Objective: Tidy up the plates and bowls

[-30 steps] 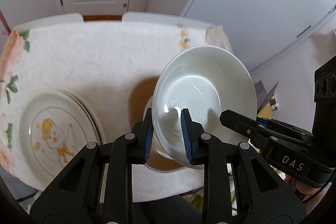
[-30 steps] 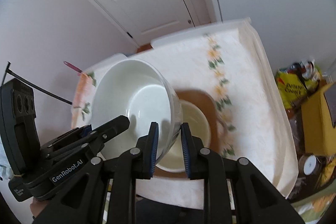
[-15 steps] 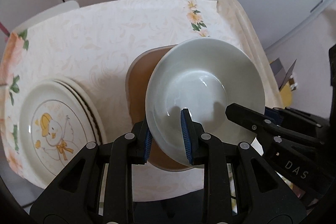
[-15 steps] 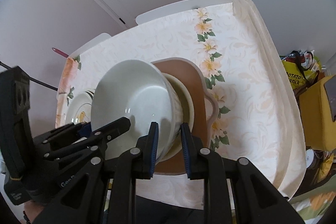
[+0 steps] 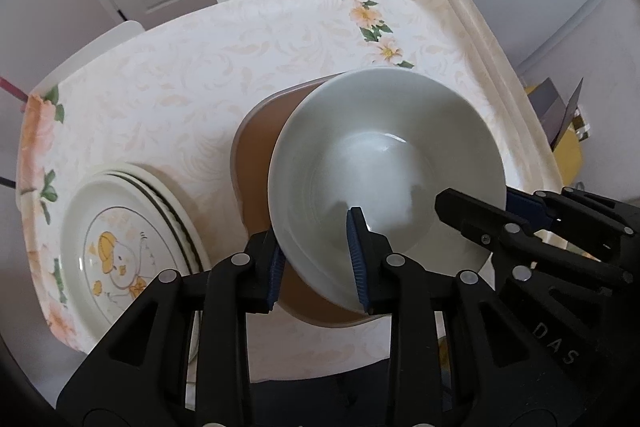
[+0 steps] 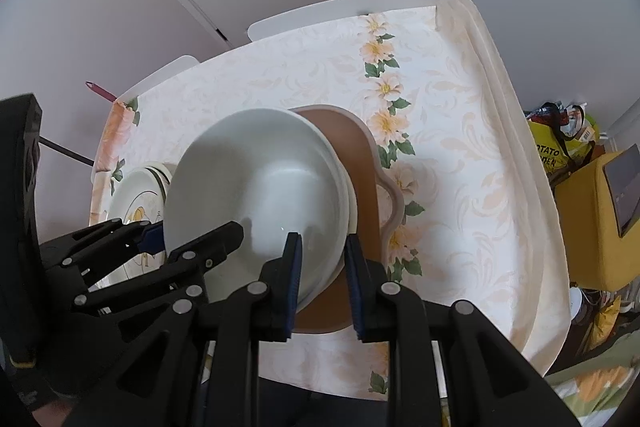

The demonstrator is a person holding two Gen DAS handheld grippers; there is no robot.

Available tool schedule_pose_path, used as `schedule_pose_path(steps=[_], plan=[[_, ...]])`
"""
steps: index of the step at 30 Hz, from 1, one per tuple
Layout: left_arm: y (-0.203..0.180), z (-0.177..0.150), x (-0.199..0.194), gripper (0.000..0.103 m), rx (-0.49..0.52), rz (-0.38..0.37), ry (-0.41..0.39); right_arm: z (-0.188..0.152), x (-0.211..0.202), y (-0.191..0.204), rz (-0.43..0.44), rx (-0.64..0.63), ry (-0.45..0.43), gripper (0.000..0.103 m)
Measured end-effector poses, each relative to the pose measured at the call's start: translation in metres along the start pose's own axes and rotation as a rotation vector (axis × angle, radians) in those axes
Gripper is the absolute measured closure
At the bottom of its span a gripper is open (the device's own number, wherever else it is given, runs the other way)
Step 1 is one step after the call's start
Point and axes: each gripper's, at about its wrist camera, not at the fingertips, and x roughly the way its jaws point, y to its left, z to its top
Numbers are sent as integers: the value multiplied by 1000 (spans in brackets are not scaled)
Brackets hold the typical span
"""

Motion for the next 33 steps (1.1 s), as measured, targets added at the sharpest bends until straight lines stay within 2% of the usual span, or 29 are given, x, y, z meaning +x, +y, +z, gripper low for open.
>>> schedule_pose_path(steps=[4, 15, 17, 21, 23, 26, 29, 32, 33], plan=[[2, -1, 0, 68, 8, 25, 11, 1, -1, -2, 12, 29, 7, 83], [2, -1, -5, 64, 10, 17, -2, 5, -6, -4, 26, 51, 0, 83], [4, -1, -8, 60, 4, 16, -9, 5, -7, -4, 26, 54, -1, 83], [12, -1, -8, 36, -23, 20, 0, 5, -10, -5, 30, 59, -11, 83], [17, -2, -9, 34, -45, -2, -10, 5, -12, -6, 39, 64, -22, 83], [24, -5, -17, 34, -63, -11, -25, 7, -22, -7, 59, 69, -49, 71], [41, -8, -37, 34, -101, -22, -71, 10, -41, -7, 65, 50, -85, 69], [57, -17, -71, 32, -128, -43, -180, 9, -65, -6, 60, 3, -128, 47], [61, -20, -79, 19, -129, -43, -215, 7, -71, -6, 55, -10, -138, 30]])
